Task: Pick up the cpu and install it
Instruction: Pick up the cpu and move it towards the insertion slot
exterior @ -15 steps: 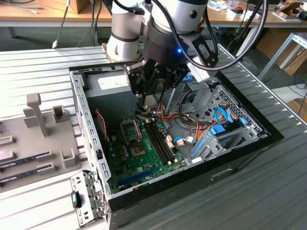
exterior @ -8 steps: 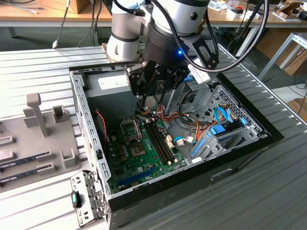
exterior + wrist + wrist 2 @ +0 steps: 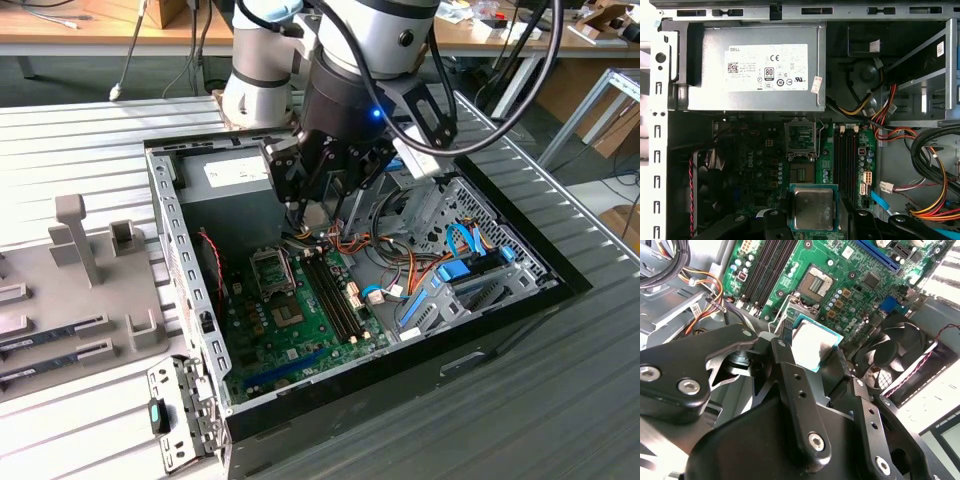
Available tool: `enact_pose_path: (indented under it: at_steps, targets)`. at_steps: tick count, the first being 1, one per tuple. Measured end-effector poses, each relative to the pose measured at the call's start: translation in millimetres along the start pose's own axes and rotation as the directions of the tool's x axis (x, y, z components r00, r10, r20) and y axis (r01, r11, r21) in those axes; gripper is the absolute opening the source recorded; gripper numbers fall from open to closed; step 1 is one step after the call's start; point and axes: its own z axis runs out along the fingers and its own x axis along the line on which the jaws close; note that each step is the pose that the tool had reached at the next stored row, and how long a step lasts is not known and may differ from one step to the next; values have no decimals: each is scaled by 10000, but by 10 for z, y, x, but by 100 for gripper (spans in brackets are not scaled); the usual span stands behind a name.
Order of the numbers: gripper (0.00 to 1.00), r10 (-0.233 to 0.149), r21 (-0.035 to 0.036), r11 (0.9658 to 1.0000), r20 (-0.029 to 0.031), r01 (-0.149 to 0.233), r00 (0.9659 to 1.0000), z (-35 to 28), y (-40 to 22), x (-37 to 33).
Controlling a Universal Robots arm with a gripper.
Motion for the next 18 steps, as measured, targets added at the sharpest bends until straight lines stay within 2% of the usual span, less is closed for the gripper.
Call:
enact_pose_path:
  at_steps: [18]
  targets:
    - [47, 0, 0, 10000, 0, 0, 10000, 39, -61, -8]
